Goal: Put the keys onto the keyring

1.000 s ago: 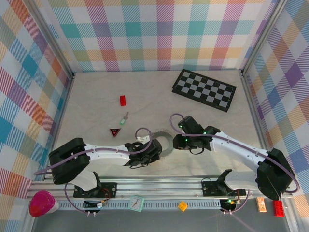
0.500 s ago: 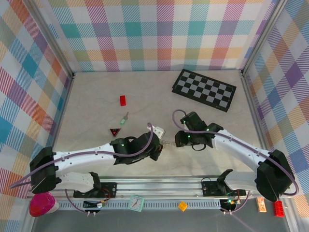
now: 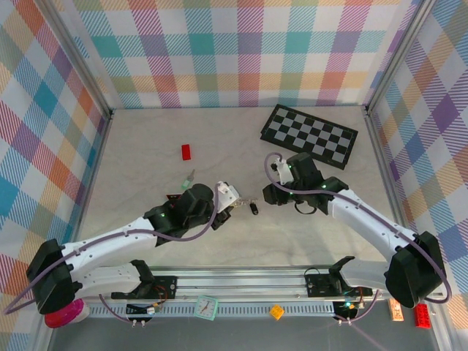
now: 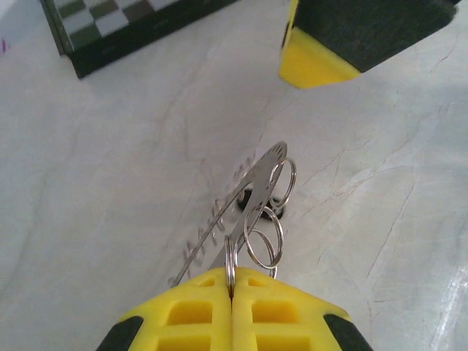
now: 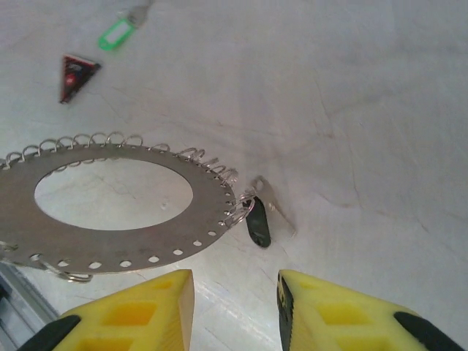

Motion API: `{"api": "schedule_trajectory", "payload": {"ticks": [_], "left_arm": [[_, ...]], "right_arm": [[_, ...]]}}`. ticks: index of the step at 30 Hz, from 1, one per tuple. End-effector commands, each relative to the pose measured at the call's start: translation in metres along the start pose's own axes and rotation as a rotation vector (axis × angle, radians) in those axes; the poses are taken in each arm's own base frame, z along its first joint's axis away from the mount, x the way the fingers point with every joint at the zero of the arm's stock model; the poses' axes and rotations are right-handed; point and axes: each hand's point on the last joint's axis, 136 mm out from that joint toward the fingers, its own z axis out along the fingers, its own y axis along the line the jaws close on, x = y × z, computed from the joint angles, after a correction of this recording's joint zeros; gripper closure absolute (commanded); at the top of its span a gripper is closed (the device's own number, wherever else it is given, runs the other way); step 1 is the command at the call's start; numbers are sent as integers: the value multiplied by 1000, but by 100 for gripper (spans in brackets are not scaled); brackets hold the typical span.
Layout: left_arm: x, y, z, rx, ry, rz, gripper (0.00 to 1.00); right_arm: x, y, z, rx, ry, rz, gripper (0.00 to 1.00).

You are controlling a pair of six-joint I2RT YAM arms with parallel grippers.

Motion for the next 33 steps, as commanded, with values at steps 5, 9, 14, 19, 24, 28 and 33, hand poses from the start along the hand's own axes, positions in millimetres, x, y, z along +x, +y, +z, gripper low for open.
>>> {"api": "schedule_trajectory", "payload": {"ticks": [5,9,14,19,24,28,33], "left_arm": [[-24,-12,-20,145,-203,177,100],[-26,-19,-25,205,-248,207,100],[-26,-30,-27,275,-275,230,100],[-26,-30,-25,281,-295,234,100],[-22,-22,-15,236,-271,209,100],[-16,-20,-7,236,-225,138,100],[-13,-31,-3,297,-264,21,100]], "right_arm": [[-36,51,-27,-217,-331,-492,65],[-28,66,-27,-290,-361,-641,65],[0,75,-5,-354,-250,-735,65],[26,85,8,-395,-188,-804,66],[48,111,6,-526,-161,-842,66],[55,110,9,-513,-154,-837,66],[53,91,17,-398,-178,-824,73]]}}
